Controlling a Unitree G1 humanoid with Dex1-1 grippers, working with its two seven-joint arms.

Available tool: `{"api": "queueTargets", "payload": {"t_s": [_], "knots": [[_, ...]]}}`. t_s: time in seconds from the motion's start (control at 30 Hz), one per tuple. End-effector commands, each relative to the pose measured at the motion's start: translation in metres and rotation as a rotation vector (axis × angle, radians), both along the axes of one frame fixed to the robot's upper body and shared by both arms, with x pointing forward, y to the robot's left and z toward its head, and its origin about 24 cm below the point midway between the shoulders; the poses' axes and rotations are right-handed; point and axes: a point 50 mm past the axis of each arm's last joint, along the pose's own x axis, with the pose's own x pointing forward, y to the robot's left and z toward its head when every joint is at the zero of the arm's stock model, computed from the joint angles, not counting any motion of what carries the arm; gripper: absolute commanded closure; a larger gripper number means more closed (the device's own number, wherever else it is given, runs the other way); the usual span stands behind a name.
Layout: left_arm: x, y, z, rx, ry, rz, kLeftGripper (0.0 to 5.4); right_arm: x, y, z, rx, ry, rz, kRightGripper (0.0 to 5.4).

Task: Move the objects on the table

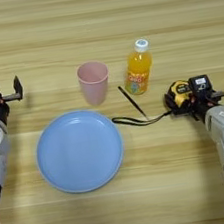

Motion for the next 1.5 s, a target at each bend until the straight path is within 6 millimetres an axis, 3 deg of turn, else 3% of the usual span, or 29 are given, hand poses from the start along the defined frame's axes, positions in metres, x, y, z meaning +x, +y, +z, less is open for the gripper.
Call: {"api": "queueTargets", "payload": {"t_s": [0.03,0.13,0.47,0.83,1.0,1.17,1.5], "knots": [[0.003,-0.002,0.004,0.011,-0.005,-0.005,0.00,0.001,0.000,0.001,-0.002,0.020,0.029,0.24],[0.003,-0.002,0.004,0.011,-0.006,-0.004,0.00,0.001,0.000,0.001,0.000,0.022,0.035,0.66],[0.003,-0.002,0.004,0.012,-0.006,-0.004,0.00,0.000,0.003,0.010,0.004,-0.016,0.052,0.78],[0.003,-0.004,0.004,0.012,-0.008,-0.004,0.00,-0.014,0.018,0.076,-0.013,-0.245,0.126,0.81],[0.003,-0.004,0.004,0.013,-0.008,-0.004,0.00,-0.034,0.043,0.100,0.062,-0.285,0.271,0.81],[0.003,-0.005,0.004,0.013,-0.008,-0.003,0.00,-0.051,0.074,0.110,0.141,-0.276,0.452,0.81],[0.003,-0.005,0.004,0.013,-0.009,-0.003,0.00,-0.069,0.113,0.129,0.210,-0.336,0.705,0.81]]}}
